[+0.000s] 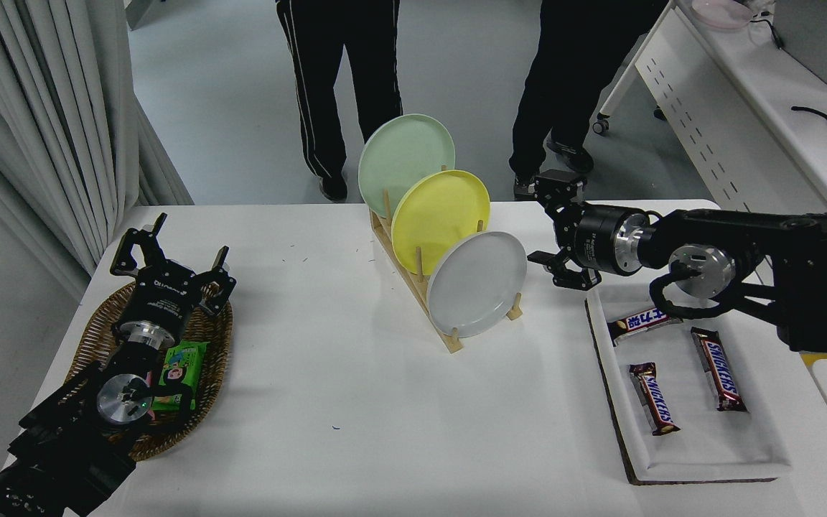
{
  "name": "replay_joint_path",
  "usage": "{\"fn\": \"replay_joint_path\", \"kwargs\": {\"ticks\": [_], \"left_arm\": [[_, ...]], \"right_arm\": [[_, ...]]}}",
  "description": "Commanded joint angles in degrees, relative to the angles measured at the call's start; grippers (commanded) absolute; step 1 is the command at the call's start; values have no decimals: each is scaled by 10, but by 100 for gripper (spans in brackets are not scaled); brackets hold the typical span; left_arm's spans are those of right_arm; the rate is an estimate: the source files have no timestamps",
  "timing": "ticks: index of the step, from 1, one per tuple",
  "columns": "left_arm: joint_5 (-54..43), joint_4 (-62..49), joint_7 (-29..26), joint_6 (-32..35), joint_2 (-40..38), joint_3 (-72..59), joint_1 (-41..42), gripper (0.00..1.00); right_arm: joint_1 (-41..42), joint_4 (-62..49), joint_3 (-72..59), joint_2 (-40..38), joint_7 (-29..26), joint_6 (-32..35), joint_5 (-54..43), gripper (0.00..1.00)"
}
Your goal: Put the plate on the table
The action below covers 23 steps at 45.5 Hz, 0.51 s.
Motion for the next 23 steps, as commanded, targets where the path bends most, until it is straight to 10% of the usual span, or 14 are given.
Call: {"fn": "replay_joint_path", "kwargs": {"ticks": [1,23], "left_arm": [[0,1,0,0,0,-1,0,100],[0,0,0,1,0,0,0,100]], "right_arm": [[-20,-37,18,59,-54,-35,19,99],[-11,-82,48,96,-64,-39,21,99]]}}
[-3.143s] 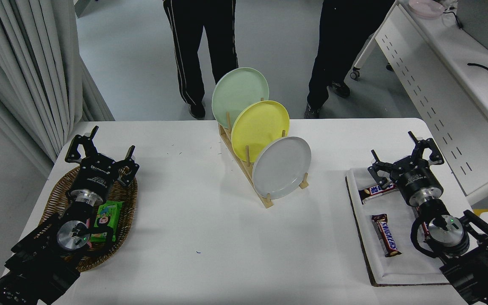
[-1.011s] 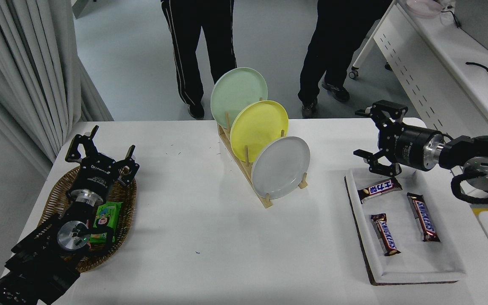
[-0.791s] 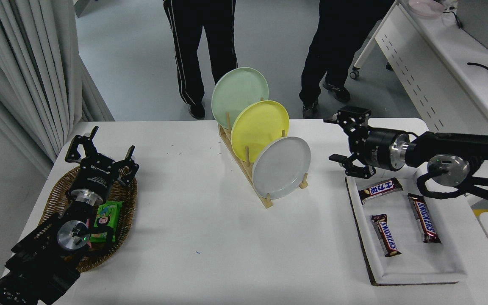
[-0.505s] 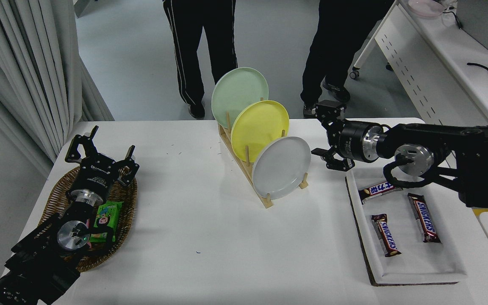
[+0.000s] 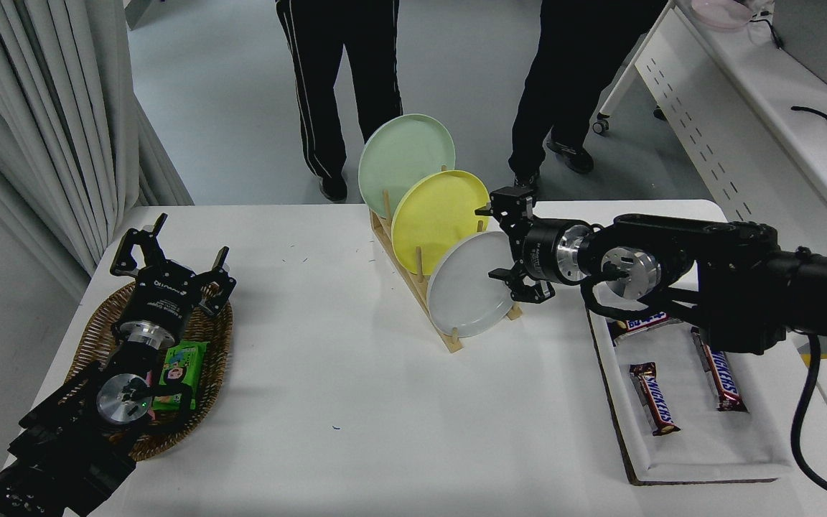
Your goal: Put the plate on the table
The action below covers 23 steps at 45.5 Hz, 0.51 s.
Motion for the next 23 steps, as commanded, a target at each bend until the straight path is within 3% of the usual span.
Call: {"fn": "replay_joint_path", "kwargs": {"ticks": [1,13,21,23], "left_arm": [[0,0,0,0,0,0,0,100],[0,0,0,0,0,0,0,100],[0,0,0,0,0,-1,0,100],[0,0,0,0,0,-1,0,100]], "right_arm": [[2,-19,13,14,-6,-4,-9,99],[2,-47,17,23,-6,2,-15,97],[-2,-83,17,40,-7,5,-15,93],[-2,-88,17,41,-7,5,-15,88]]}}
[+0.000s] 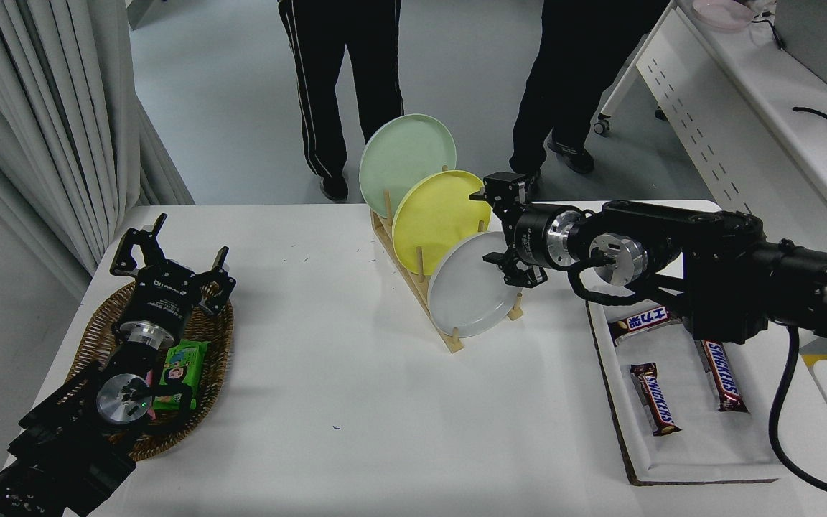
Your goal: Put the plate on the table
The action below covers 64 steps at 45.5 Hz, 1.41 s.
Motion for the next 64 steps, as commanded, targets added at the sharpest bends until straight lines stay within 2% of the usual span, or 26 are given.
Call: {"fn": "replay_joint_path", "kwargs": {"ticks": [1,15,19,25,30,35,38,53,58,64], "left_arm": [[0,0,0,0,0,0,0,100],[0,0,1,0,0,0,0,100],[0,0,0,0,0,0,0,100],[0,0,0,0,0,0,0,100],[0,0,0,0,0,-1,0,100],[0,0,0,0,0,0,0,100],[0,0,0,0,0,0,0,100],[0,0,0,0,0,0,0,100],[0,0,0,0,0,0,0,100],[0,0,0,0,0,0,0,100]], "right_arm": [[-3,-36,2,16,-1,3,-2,87],[-6,-40,1,19,-17,4,-2,83],[-8,-40,1,19,-18,4,-1,74],[-10,-42,2,18,-21,4,-1,72],[-10,-42,2,19,-24,4,0,64],[-12,-42,2,18,-27,7,1,62],[-14,-42,3,18,-27,20,9,56],[-42,-41,47,18,-34,22,17,56],[-47,-40,54,17,-43,22,17,46],[-45,-40,54,15,-47,20,17,41]]}}
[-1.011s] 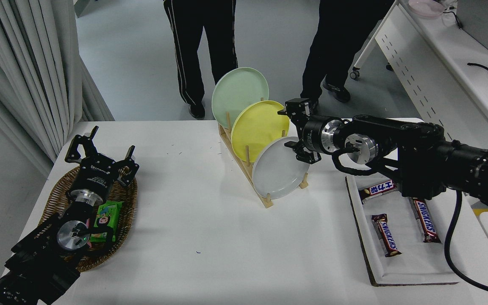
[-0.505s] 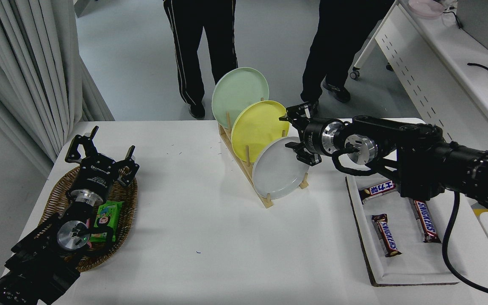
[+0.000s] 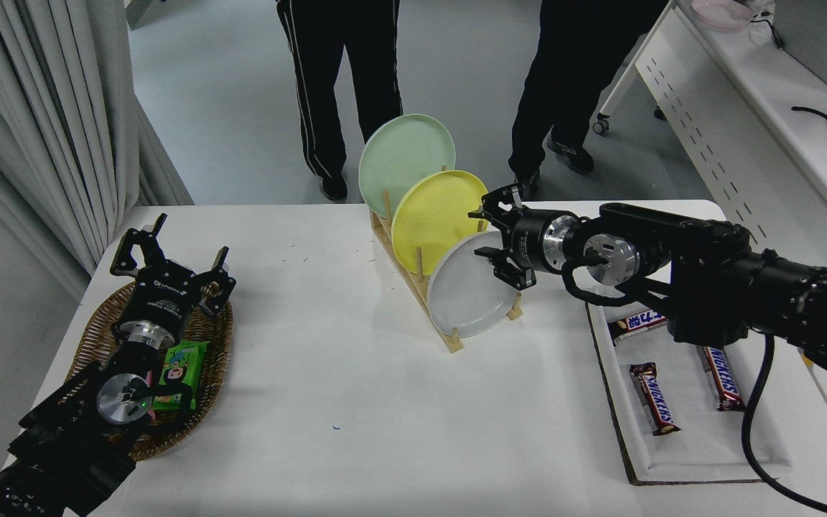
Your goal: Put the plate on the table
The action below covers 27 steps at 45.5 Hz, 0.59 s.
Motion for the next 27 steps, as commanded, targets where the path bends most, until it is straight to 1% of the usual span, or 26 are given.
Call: {"fn": "replay_joint_path", "kwargs": {"ticks": [1,9,27], "left_arm": [[0,0,0,0,0,0,0,100],[0,0,1,0,0,0,0,100],[0,0,0,0,0,-1,0,100]], "right_arm": [[-5,1,11,-2,-9,0,3,39],[1,3,11,-4,-24,0,0,26],[1,3,25,-14,-27,1,-1,26]]}}
